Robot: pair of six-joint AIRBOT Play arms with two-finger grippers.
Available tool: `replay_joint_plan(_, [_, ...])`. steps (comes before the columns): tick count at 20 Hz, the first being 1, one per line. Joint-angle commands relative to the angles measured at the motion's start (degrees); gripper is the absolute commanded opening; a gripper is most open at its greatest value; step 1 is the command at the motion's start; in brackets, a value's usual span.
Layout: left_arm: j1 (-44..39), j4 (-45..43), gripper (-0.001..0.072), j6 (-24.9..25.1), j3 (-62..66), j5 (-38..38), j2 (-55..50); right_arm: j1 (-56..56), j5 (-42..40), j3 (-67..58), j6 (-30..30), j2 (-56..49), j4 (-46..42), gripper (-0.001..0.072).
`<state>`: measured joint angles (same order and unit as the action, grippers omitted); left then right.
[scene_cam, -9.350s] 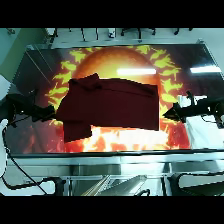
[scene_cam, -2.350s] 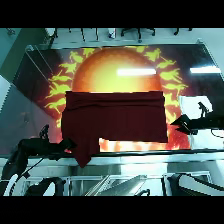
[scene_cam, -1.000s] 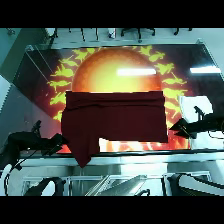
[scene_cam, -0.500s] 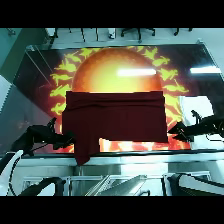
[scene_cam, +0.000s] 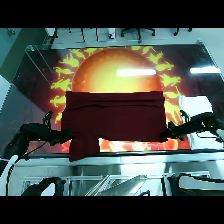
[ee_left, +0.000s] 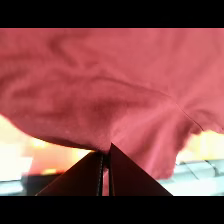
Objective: Fold the shirts.
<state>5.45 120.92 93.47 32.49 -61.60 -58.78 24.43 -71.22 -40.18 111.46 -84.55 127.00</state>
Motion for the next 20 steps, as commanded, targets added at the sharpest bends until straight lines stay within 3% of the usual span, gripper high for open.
replay_joint_plan(1, [0.7,0.0,0.0015,-0.1,0.1,-5.1,5.0,-3.8,-0.5,-0.5,1.6,-0.8,1.5,0.002])
replay_joint_plan(3, [2.8,0.0,0.0015,-0.1,0.1,-11.1,7.5,-2.8,-2.5,-1.1,0.9,0.5,0.3,0.002])
replay_joint_plan(5, [5.7,-1.4,0.0015,-1.2,0.1,-18.1,10.7,-1.0,-2.4,-1.1,-3.7,4.0,-3.5,0.002])
replay_joint_plan(8, [8.2,-11.7,0.0015,-5.1,0.1,-23.2,17.7,2.9,-2.6,-1.1,-10.1,11.3,-8.6,0.002])
replay_joint_plan(11, [10.9,-12.7,0.0015,-5.0,0.1,-20.4,22.5,3.8,-1.8,-1.0,-10.8,15.6,-8.0,0.0021])
replay_joint_plan(13, [11.0,-12.7,0.0015,-4.8,0.2,-17.1,22.2,2.3,0.5,-1.1,-8.0,15.8,-3.9,0.002])
replay_joint_plan(15, [11.0,-12.3,0.0015,-4.3,3.2,-14.5,17.9,0.9,4.8,-2.8,-5.6,15.3,1.9,0.002])
replay_joint_plan(20, [9.7,-4.6,0.0015,-0.9,20.0,-7.8,0.1,-5.9,11.1,-15.8,-6.1,6.0,2.5,0.0021])
